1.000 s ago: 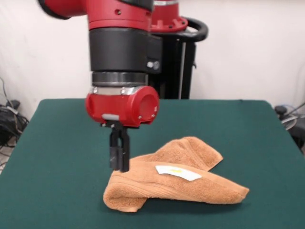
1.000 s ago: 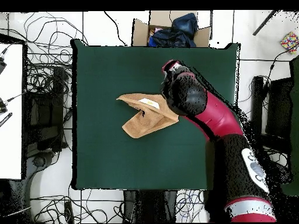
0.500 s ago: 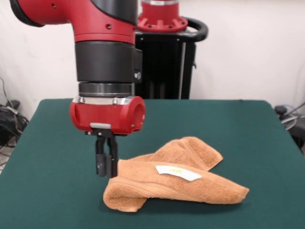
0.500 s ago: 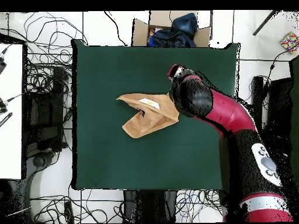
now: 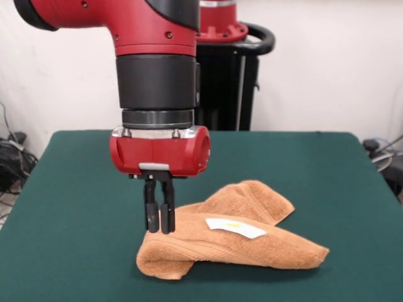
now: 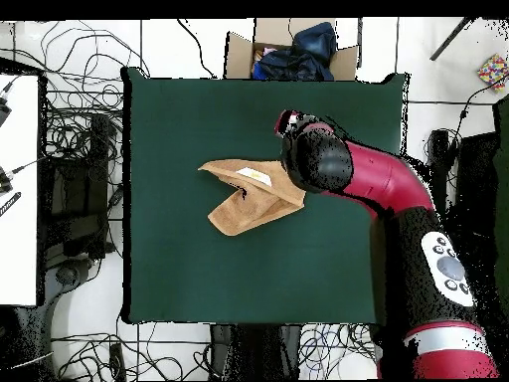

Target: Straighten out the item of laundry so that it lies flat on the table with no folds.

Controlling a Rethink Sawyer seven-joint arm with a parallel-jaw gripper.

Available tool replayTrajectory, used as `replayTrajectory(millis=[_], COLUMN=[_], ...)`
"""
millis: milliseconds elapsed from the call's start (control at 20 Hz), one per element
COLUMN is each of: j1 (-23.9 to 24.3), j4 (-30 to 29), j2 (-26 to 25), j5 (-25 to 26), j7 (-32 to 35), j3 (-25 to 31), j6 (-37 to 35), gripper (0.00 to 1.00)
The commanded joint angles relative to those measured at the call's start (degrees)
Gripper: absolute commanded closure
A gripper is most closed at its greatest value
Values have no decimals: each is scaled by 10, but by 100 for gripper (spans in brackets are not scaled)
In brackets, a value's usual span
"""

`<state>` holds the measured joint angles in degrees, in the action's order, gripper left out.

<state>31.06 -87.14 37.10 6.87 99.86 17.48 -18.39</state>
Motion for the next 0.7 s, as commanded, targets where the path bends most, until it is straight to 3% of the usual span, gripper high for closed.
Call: replayTrajectory(millis=[50,200,350,700], j1=[-64,-108,-142,-239], j4=[17,9,7,24], j2=[8,19,29,28], j5=[9,-16,-23,-91], j7=[63,135,152,241], j3=[-27,-81,-115,-223], j6=[-54,-57,-63,-84], gripper=[100,100,100,100])
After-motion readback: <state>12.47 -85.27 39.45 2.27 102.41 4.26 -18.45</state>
